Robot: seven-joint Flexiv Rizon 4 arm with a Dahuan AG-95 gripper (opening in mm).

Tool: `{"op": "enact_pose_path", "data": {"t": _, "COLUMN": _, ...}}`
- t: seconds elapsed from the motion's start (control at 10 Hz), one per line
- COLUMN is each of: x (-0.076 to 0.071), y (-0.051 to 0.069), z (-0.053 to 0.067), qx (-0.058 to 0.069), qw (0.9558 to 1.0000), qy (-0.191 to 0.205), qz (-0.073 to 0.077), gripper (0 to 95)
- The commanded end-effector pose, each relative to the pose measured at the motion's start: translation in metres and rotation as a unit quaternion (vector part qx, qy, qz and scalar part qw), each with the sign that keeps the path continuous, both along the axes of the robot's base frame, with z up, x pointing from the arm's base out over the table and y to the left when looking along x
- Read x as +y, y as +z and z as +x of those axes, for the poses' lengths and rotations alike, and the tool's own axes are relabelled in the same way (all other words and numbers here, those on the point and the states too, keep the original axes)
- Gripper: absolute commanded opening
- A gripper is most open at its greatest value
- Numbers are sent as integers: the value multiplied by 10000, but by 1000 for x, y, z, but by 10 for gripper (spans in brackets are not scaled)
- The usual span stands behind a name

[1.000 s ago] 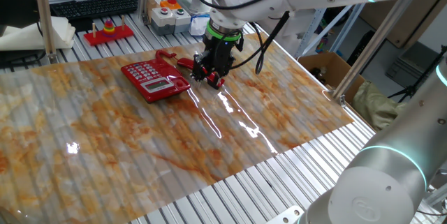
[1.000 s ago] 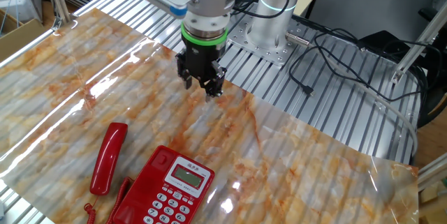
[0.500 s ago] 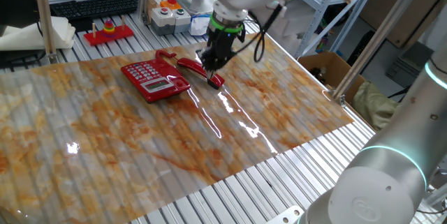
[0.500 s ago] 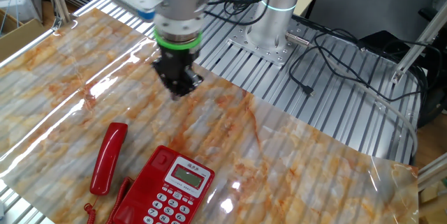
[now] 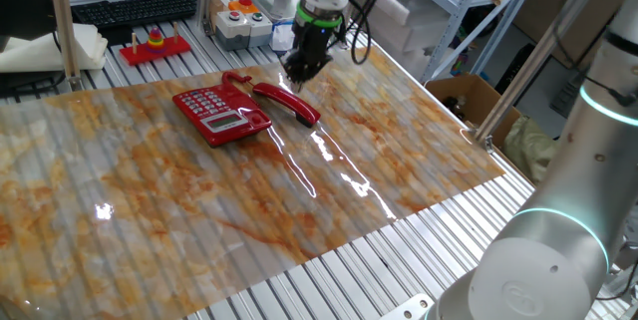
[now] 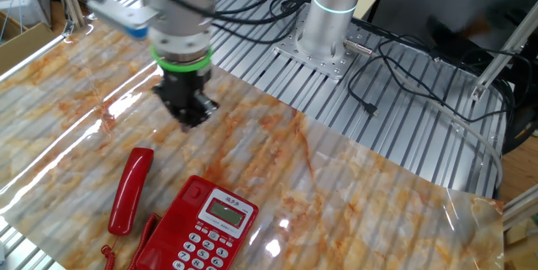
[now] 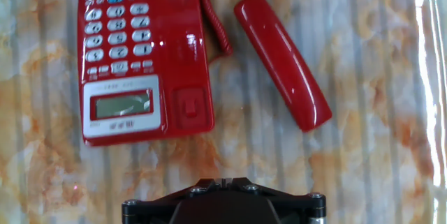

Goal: Place the handset of the telephone on the corresponding phone cradle

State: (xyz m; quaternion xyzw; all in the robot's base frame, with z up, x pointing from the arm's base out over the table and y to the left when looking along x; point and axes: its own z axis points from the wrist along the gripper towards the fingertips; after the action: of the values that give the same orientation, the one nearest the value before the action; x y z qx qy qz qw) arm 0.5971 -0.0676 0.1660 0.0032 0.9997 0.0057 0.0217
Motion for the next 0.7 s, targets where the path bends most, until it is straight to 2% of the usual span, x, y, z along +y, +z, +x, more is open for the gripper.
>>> {"op": "enact_pose_path", "data": {"t": 0.1, "x": -12, "y": -4, "z": 19, "qx": 4, "qw": 10000, "qy": 60, "qz": 7, "gripper": 0}}
{"op": "enact_pose_path", "data": {"t": 0.2, "x": -17, "y": -6, "z": 27, "qx": 2, "qw": 9999, "qy": 106, "qz": 1, "gripper": 0}}
{"op": "enact_pose_path", "data": {"t": 0.3, "x": -18, "y": -8, "z": 26, "qx": -2, "qw": 10000, "qy": -20, "qz": 27, "gripper": 0}}
{"op": "enact_pose_path", "data": {"t": 0.4, "x": -17, "y": -12, "z": 27, "qx": -85, "qw": 10000, "qy": 46, "qz": 2, "gripper": 0}}
{"op": "enact_pose_path", "data": {"t": 0.7, "x": -17, "y": -13, "z": 27, "qx": -98, "qw": 9999, "qy": 68, "qz": 7, "gripper": 0}}
